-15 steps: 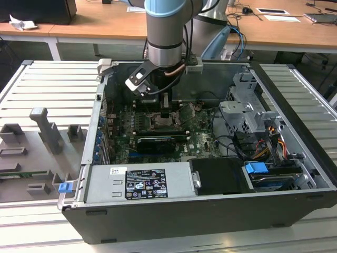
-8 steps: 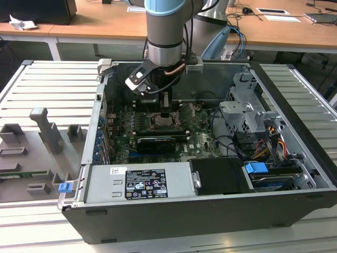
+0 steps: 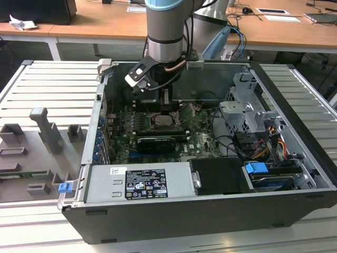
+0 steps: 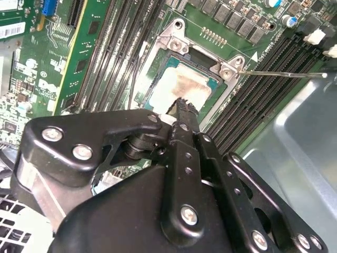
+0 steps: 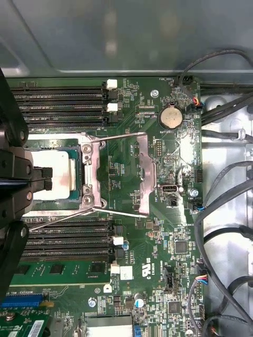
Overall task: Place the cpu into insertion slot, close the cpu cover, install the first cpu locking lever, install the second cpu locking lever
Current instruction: 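Close the cpu cover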
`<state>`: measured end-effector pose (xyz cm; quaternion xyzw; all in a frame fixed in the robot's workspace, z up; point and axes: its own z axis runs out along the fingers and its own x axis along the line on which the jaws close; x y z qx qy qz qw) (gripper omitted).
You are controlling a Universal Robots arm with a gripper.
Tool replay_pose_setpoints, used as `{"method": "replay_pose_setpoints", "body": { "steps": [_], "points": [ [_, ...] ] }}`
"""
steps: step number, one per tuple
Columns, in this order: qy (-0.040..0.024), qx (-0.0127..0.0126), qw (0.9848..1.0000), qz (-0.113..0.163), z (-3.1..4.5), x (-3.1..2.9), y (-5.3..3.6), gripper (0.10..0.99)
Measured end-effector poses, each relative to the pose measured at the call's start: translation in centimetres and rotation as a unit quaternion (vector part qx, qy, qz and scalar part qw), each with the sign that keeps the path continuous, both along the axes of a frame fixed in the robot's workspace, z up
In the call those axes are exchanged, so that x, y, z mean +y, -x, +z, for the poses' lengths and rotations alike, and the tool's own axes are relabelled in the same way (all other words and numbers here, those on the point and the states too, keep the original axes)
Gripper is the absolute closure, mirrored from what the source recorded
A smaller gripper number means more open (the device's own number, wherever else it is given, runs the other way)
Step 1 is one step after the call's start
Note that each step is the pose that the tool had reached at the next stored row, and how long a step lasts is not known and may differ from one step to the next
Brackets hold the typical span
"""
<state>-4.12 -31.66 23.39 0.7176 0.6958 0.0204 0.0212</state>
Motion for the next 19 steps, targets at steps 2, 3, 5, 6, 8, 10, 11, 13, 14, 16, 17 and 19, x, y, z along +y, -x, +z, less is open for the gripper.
{"method": "replay_pose_setpoints", "body": {
  "steps": [2,3,5,6,8,10,11,13,14,16,17,19],
  "points": [
    [0.0000,0.0000,1.0000,0.000,0.33,0.00,0.00,0.980],
    [-0.0001,-0.0001,1.0000,0.000,0.50,0.00,0.00,0.980],
    [0.0003,0.0000,1.0000,0.000,0.51,0.00,-0.10,0.980],
    [0.0004,0.0000,1.0000,0.000,0.51,0.00,-0.36,0.980],
    [0.0004,0.0002,1.0000,0.000,0.51,-0.01,-0.84,0.980],
    [0.0004,0.0003,1.0000,0.000,0.68,0.00,-0.84,0.980],
    [0.0004,0.0003,1.0000,0.000,0.86,0.00,-0.85,0.980],
    [0.0004,0.0003,1.0000,0.000,1.74,0.00,-0.84,0.980],
    [0.0003,0.0003,1.0000,0.000,2.02,0.00,-0.84,0.980],
    [0.0003,0.0003,1.0000,0.000,2.59,0.00,-0.84,0.980],
    [0.0002,0.0002,1.0000,0.000,2.59,0.00,-0.85,0.980],
    [0.0004,0.0003,1.0000,0.000,2.60,0.00,-0.87,0.980]
  ]
}}
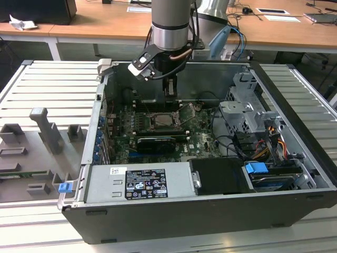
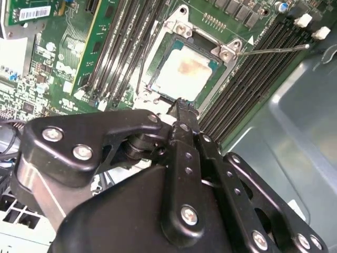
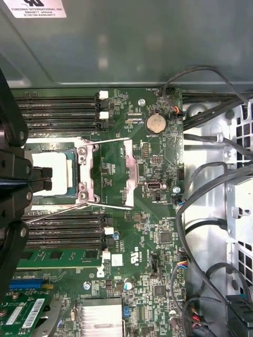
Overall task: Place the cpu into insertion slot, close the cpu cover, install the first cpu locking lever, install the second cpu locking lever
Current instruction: 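Close the cpu cover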
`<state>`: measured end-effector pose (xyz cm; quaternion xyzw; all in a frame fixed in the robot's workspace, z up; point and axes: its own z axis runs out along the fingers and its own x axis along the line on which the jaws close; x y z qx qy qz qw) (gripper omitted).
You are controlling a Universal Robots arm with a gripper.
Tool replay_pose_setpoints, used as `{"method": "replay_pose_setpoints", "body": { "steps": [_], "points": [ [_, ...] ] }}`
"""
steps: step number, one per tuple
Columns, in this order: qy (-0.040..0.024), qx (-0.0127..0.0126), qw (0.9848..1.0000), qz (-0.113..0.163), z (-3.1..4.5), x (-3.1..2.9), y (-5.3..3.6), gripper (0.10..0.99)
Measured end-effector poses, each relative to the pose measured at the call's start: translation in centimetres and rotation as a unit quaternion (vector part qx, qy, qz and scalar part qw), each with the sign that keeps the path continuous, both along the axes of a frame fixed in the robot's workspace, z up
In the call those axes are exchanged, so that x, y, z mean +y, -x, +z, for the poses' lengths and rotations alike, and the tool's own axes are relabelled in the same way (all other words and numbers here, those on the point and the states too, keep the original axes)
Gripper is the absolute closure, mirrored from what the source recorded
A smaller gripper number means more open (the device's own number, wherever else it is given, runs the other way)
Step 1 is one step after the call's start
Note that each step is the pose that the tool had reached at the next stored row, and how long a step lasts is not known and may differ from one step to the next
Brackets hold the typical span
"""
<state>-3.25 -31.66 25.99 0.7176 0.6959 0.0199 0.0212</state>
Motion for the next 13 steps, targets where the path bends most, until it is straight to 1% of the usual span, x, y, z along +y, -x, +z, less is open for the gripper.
{"method": "replay_pose_setpoints", "body": {
  "steps": [2,5,6,13],
  "points": [
    [0.0001,0.0001,1.0000,0.000,0.01,0.00,-0.18,0.980],
    [0.0000,0.0000,1.0000,0.000,0.00,0.00,-0.79,0.980],
    [0.0000,0.0000,1.0000,0.000,0.00,0.00,-1.19,0.980],
    [0.0001,0.0000,1.0000,0.000,0.12,0.00,-3.23,0.980]
  ]
}}
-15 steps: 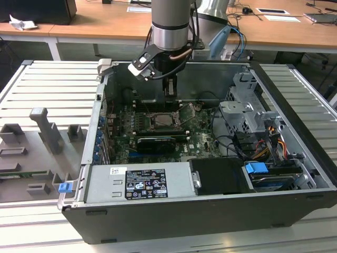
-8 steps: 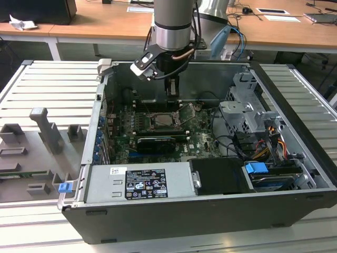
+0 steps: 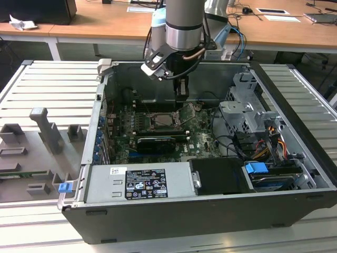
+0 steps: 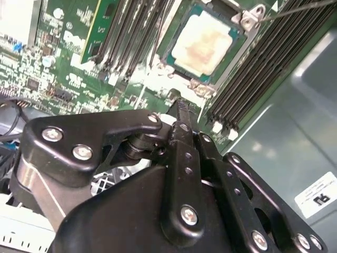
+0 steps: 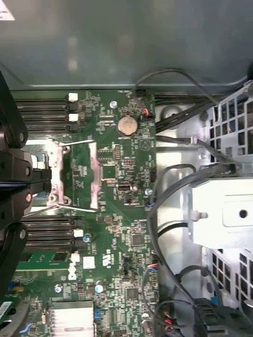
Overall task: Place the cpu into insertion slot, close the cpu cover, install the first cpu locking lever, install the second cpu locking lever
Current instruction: 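Close the cpu cover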
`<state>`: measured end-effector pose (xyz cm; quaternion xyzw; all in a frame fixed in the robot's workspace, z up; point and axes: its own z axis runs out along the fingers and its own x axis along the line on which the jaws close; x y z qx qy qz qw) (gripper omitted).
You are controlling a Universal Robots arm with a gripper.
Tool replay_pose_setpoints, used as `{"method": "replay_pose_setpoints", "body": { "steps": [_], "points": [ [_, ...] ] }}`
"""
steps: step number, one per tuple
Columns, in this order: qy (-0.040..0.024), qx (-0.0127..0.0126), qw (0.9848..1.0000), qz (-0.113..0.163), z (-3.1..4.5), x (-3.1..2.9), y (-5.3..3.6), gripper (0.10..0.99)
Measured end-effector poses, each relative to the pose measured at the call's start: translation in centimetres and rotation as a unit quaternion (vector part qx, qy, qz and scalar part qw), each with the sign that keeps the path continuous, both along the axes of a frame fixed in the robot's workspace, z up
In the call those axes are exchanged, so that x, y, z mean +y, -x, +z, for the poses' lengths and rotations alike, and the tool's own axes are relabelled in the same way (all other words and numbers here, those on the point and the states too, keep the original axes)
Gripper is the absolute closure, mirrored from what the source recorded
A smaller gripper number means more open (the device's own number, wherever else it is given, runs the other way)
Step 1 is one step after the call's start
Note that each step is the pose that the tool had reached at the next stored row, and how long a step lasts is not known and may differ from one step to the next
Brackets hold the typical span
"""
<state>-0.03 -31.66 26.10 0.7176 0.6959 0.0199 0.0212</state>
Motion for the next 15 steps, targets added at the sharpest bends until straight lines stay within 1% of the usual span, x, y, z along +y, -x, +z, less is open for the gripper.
{"method": "replay_pose_setpoints", "body": {
  "steps": [3,4,5,6,8,11,15],
  "points": [
    [-0.0002,-0.0001,1.0000,0.000,0.17,0.00,-0.78,0.980],
    [-0.0002,-0.0001,1.0000,0.000,0.18,0.00,-1.14,0.980],
    [0.0000,0.0000,1.0000,0.000,0.18,0.00,-1.73,0.980],
    [0.0000,0.0000,1.0000,0.000,0.17,0.00,-2.02,0.980],
    [0.0000,0.0000,1.0000,0.005,0.11,0.00,-2.51,0.980],
    [-0.0001,-0.0001,0.9998,0.020,0.02,0.00,-2.82,0.980],
    [0.0000,0.0002,0.9998,0.021,-0.16,0.02,-3.75,0.980]
  ]
}}
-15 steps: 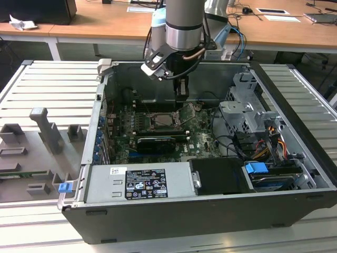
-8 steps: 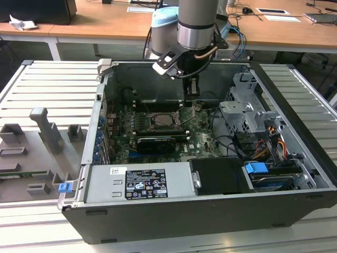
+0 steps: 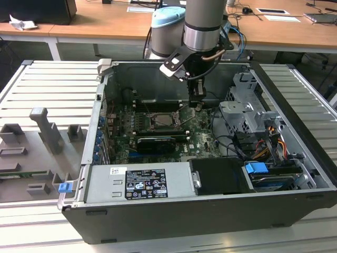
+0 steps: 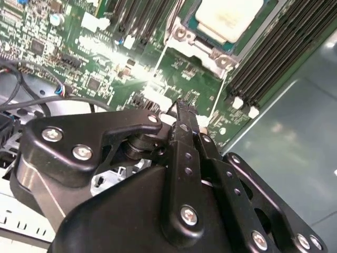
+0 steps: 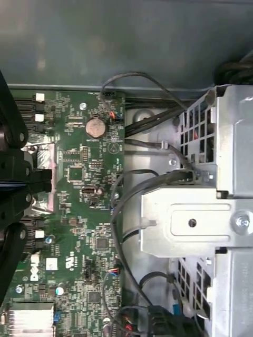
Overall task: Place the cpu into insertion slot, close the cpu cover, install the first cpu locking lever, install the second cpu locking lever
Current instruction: 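Close the cpu cover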
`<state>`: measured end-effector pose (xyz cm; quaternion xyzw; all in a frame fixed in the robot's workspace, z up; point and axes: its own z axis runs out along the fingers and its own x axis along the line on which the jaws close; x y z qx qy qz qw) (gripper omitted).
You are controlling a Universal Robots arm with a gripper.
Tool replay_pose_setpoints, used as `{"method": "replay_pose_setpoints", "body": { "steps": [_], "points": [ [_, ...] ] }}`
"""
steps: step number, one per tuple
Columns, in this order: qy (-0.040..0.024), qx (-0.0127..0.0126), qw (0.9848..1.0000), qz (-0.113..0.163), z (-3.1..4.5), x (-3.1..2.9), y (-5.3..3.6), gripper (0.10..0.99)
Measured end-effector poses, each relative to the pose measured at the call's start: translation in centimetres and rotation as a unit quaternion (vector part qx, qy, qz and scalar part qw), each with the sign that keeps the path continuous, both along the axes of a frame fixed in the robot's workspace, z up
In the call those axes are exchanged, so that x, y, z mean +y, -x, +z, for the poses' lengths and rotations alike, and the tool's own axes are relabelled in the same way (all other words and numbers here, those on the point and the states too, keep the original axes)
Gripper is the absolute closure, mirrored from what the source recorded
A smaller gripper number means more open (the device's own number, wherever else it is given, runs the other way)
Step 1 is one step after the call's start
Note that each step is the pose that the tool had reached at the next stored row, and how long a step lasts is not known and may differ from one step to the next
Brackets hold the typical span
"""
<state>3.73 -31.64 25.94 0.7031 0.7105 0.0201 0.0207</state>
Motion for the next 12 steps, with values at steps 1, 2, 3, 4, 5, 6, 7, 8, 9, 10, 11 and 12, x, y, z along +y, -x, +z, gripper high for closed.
{"method": "replay_pose_setpoints", "body": {
  "steps": [1,2,3,4,5,6,7,8,9,10,11,12],
  "points": [
    [0.0001,0.0002,1.0000,0.000,-0.02,0.00,-0.18,0.980],
    [0.0004,0.0004,1.0000,0.000,-0.07,0.01,-0.44,0.980],
    [0.0007,0.0005,1.0000,0.000,-0.10,0.01,-0.61,0.980],
    [0.0010,0.0007,1.0000,0.000,-0.14,0.01,-0.86,0.980],
    [0.0013,0.0010,1.0000,0.000,-0.16,0.01,-1.03,0.980],
    [0.0015,0.0014,1.0000,0.000,-0.18,0.01,-1.29,0.980],
    [0.0015,0.0015,1.0000,0.000,-0.21,0.02,-1.46,0.980],
    [0.0015,0.0015,1.0000,0.000,-0.24,0.02,-1.65,0.980],
    [0.0015,0.0016,1.0000,0.000,-0.25,0.02,-1.75,0.980],
    [0.0015,0.0015,1.0000,0.000,-0.29,0.02,-1.84,0.980],
    [0.0014,0.0015,1.0000,0.000,-0.32,0.02,-1.91,0.980],
    [0.0014,0.0015,1.0000,0.000,-0.37,0.02,-2.03,0.980]
  ]
}}
